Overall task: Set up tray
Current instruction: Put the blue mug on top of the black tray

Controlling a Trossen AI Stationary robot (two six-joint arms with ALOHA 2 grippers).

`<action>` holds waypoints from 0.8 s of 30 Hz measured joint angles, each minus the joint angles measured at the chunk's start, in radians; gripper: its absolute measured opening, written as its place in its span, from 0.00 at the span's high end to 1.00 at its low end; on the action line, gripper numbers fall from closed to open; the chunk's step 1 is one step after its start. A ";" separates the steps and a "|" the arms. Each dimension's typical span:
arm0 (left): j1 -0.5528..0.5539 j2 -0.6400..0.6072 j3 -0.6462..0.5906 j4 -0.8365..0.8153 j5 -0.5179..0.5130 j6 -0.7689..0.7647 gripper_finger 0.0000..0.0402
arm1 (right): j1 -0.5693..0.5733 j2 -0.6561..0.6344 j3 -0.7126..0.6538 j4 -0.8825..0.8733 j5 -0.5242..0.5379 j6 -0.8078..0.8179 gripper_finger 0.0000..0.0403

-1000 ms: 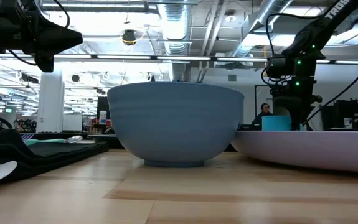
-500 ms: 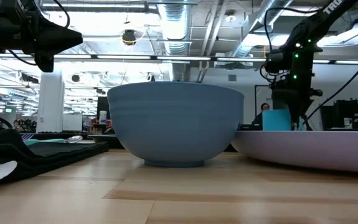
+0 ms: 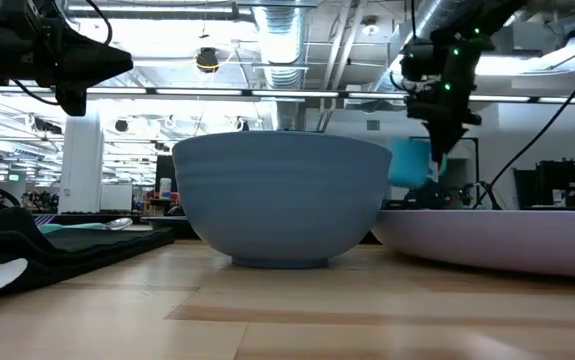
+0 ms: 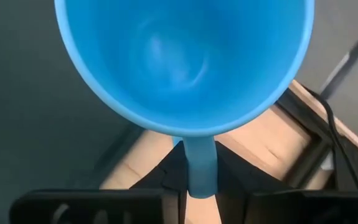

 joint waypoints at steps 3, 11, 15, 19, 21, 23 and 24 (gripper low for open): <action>0.000 0.000 0.000 0.000 0.000 0.000 0.90 | 0.048 0.009 0.030 -0.003 -0.022 0.008 0.90; 0.000 0.000 0.000 0.000 0.000 0.000 0.90 | 0.143 0.095 0.056 0.009 -0.031 0.025 0.88; 0.000 0.000 0.000 0.001 0.000 -0.001 0.90 | 0.168 0.161 0.056 0.050 -0.028 0.019 0.90; 0.000 0.000 0.000 0.001 0.000 -0.001 0.90 | 0.176 0.221 0.056 0.087 -0.028 0.007 0.90; 0.000 0.000 0.000 0.001 0.000 -0.001 0.90 | 0.174 0.245 0.056 0.086 -0.027 0.001 0.88; 0.000 0.000 0.000 0.001 0.000 -0.001 0.90 | 0.173 0.268 0.056 0.087 -0.024 0.001 0.88; 0.000 0.000 0.000 0.001 0.000 -0.001 0.90 | 0.173 0.278 0.056 0.086 -0.022 -0.001 0.88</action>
